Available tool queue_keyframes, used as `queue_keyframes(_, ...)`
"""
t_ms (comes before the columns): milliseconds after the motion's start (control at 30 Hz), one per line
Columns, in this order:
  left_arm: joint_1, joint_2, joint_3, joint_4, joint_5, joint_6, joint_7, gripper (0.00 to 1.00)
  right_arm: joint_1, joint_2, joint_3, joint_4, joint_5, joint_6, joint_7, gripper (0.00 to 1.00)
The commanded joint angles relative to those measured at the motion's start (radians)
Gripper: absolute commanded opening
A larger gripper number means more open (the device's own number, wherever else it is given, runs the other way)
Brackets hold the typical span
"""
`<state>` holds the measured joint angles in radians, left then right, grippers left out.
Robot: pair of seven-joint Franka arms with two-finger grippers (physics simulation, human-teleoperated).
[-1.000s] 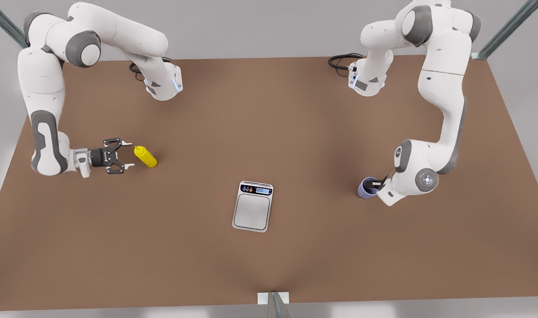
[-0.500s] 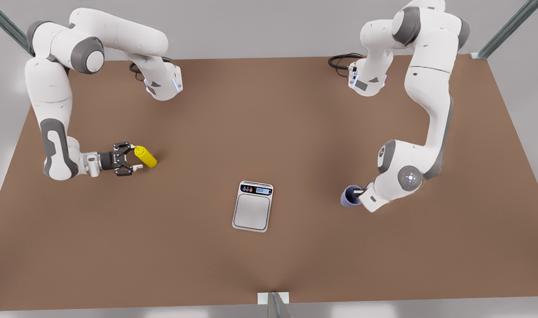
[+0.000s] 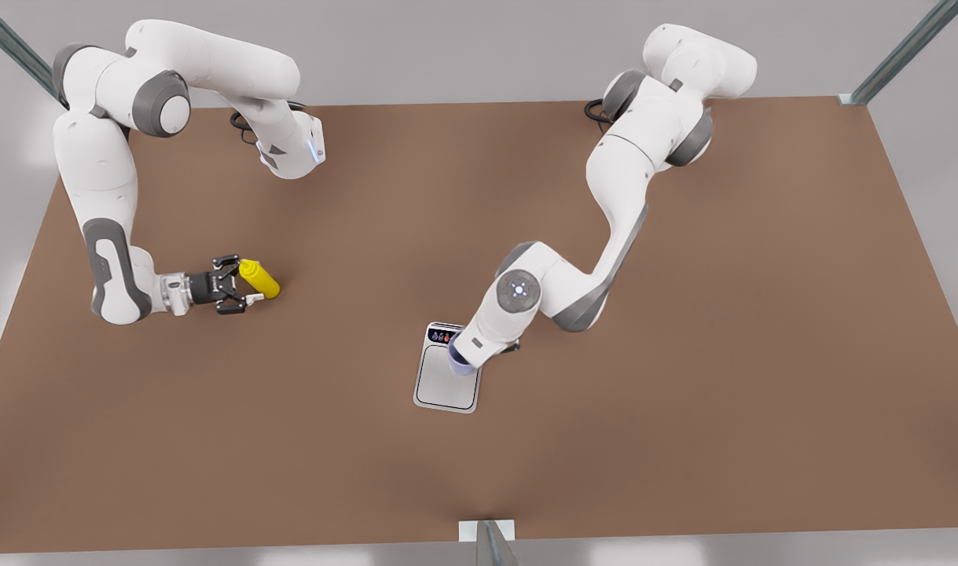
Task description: Move cup to the weight, pick up sauce bottle, pour sauce
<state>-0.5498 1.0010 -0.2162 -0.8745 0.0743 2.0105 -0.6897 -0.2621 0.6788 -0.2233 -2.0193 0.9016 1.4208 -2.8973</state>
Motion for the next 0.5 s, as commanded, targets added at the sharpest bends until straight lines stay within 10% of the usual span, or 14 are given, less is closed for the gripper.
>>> queue_keyframes(0, -0.004, 0.018, 0.001, 0.017, -0.004, 0.112, -0.490, 0.21, 0.001, -0.001, 0.001, -0.004, 0.000, 0.000, -0.151, 1.00)
queue_keyframes(333, -0.042, 0.056, 0.003, 0.015, -0.004, 0.137, -0.487, 0.21, 0.018, 0.007, 0.002, -0.009, 0.013, -0.008, -0.151, 1.00)
queue_keyframes(467, -0.042, 0.056, 0.006, 0.014, -0.004, 0.137, -0.485, 0.40, 0.027, 0.007, 0.002, -0.009, 0.019, -0.008, -0.151, 1.00)
